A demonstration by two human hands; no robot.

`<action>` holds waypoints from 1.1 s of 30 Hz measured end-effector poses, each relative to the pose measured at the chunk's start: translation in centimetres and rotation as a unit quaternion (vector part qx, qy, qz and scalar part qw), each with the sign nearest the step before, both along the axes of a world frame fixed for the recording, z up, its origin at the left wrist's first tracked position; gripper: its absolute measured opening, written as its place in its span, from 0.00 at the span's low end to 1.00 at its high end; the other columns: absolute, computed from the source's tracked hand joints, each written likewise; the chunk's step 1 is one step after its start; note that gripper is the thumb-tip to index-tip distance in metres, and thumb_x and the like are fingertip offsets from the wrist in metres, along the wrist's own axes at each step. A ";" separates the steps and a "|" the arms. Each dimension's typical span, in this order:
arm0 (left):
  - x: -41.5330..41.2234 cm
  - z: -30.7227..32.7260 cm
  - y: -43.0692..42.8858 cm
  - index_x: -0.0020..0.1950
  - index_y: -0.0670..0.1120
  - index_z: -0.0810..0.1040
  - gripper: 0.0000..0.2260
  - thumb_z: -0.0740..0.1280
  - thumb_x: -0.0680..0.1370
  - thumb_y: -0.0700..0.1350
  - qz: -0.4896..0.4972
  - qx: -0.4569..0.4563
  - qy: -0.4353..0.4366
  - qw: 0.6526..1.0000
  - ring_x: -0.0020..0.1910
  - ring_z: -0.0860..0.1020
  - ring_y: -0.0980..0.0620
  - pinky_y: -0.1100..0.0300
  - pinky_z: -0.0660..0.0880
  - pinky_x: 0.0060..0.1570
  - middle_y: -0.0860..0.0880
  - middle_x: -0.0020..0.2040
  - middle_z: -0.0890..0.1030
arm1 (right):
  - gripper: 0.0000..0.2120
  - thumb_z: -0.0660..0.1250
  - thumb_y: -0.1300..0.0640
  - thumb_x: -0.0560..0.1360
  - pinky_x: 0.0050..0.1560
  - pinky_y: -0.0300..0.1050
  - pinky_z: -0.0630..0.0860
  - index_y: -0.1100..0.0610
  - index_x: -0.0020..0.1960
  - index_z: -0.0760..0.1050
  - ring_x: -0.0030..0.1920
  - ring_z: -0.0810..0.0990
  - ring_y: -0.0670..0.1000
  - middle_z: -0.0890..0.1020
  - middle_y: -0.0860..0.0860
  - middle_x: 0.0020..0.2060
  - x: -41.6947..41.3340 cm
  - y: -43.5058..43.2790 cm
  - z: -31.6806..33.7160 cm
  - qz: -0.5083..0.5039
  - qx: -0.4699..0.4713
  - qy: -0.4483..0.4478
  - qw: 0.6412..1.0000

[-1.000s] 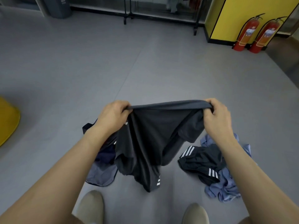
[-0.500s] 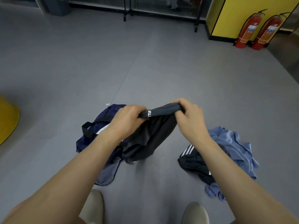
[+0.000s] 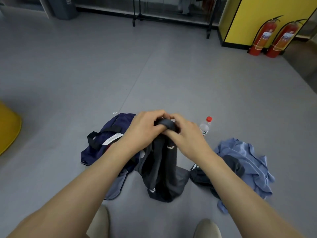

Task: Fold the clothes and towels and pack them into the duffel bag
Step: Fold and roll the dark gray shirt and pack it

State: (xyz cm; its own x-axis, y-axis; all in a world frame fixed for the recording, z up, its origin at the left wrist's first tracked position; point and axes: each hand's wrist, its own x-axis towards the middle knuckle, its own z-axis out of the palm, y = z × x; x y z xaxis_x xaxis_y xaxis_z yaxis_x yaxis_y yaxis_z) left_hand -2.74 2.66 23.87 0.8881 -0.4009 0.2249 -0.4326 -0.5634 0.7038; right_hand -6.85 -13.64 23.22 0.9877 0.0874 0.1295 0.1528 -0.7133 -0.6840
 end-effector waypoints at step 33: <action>-1.9 -3.7 -0.8 0.56 0.57 0.77 0.09 0.71 0.77 0.51 0.047 -0.046 0.081 0.995 0.46 0.79 0.61 0.57 0.78 0.51 0.60 0.49 0.80 | 0.03 0.69 0.62 0.78 0.40 0.40 0.78 0.57 0.51 0.78 0.39 0.83 0.47 0.86 0.50 0.40 -0.3 -1.3 1.5 -0.048 0.283 -0.002 0.958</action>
